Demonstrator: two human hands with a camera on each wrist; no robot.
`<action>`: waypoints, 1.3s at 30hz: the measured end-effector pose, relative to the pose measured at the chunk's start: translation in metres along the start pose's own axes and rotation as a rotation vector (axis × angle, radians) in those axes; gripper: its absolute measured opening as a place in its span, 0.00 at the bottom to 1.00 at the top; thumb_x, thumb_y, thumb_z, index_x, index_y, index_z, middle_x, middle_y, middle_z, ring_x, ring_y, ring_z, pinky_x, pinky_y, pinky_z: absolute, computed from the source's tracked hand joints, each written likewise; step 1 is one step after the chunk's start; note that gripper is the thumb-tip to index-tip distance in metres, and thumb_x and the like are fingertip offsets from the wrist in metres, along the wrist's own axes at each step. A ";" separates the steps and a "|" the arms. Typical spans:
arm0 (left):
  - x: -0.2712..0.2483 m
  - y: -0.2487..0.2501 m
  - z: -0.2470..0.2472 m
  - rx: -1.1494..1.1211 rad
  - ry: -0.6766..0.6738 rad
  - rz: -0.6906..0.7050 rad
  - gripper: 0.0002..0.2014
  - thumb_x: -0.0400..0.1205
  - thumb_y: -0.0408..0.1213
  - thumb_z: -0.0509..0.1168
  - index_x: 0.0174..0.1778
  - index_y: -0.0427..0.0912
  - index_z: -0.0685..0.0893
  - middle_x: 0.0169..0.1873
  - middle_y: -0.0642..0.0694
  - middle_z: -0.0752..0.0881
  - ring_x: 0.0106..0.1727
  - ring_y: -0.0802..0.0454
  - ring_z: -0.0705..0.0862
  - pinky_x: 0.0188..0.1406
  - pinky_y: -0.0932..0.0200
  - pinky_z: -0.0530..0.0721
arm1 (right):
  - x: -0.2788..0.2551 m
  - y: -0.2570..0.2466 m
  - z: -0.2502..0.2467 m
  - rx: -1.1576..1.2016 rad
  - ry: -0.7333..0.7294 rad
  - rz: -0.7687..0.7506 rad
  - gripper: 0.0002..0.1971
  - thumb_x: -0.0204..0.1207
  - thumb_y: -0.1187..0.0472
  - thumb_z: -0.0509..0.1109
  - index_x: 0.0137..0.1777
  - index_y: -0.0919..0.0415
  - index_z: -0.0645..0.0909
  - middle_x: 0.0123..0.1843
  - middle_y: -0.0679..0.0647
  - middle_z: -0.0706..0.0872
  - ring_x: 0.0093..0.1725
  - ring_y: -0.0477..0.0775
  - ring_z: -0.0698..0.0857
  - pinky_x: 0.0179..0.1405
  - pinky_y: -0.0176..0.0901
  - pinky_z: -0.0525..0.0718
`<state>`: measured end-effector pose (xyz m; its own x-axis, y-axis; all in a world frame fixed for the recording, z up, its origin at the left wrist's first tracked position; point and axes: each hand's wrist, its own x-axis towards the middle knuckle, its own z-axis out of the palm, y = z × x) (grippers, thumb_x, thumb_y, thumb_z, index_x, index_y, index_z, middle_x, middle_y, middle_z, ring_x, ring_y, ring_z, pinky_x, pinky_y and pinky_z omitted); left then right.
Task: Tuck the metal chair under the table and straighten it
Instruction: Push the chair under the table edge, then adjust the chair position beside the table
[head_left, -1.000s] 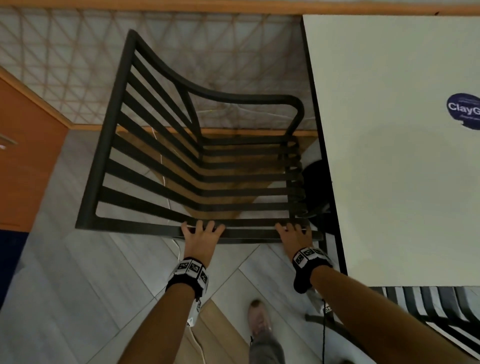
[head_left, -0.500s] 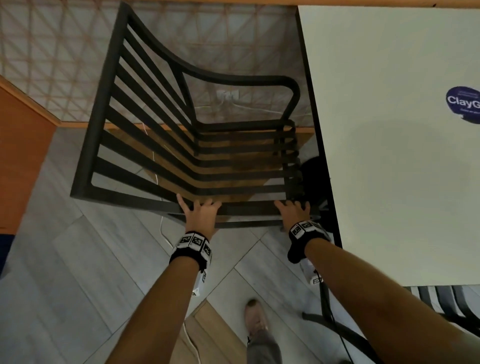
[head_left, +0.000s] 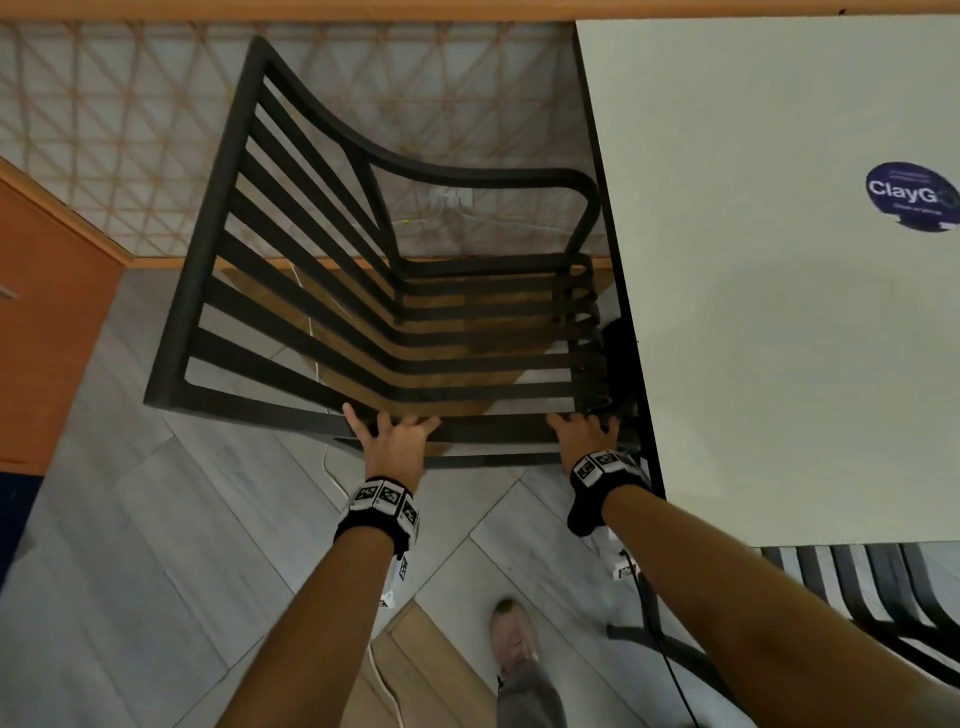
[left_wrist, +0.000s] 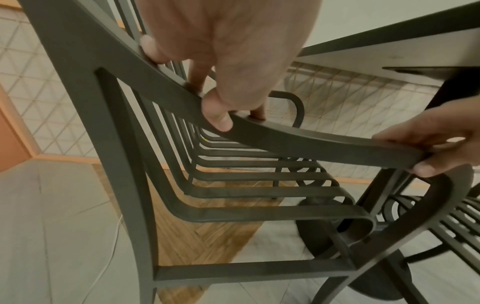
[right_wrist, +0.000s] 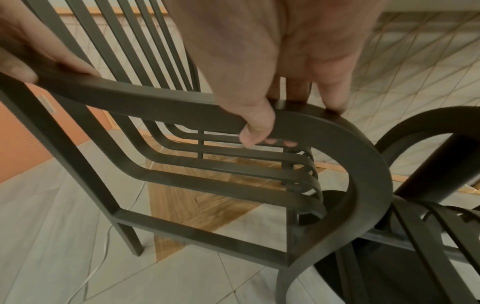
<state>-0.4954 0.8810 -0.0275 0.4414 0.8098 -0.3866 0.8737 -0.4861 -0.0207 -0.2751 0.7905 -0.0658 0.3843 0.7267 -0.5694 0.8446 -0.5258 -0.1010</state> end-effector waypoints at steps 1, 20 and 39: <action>-0.003 0.003 0.002 -0.009 0.008 -0.030 0.30 0.74 0.34 0.72 0.70 0.61 0.76 0.61 0.51 0.85 0.73 0.38 0.72 0.73 0.16 0.37 | -0.002 -0.001 0.000 -0.006 -0.010 0.002 0.24 0.78 0.69 0.59 0.72 0.49 0.68 0.69 0.65 0.76 0.73 0.68 0.68 0.77 0.76 0.49; -0.076 0.069 -0.064 -0.450 0.124 -0.142 0.16 0.76 0.34 0.69 0.60 0.46 0.84 0.60 0.42 0.86 0.64 0.39 0.82 0.64 0.35 0.81 | -0.153 -0.008 -0.084 0.679 0.154 -0.470 0.15 0.73 0.65 0.69 0.59 0.54 0.77 0.60 0.59 0.81 0.57 0.61 0.81 0.60 0.52 0.82; -0.271 0.610 -0.180 -0.835 0.050 0.460 0.17 0.77 0.34 0.68 0.63 0.41 0.83 0.62 0.43 0.85 0.64 0.45 0.82 0.62 0.57 0.78 | -0.400 0.580 -0.173 0.357 0.521 -0.009 0.12 0.76 0.64 0.64 0.57 0.55 0.81 0.58 0.55 0.86 0.53 0.57 0.85 0.58 0.53 0.84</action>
<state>-0.0454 0.4240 0.2313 0.7696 0.6202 -0.1520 0.4671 -0.3846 0.7962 0.1258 0.2714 0.2447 0.5851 0.8043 -0.1041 0.7068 -0.5686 -0.4208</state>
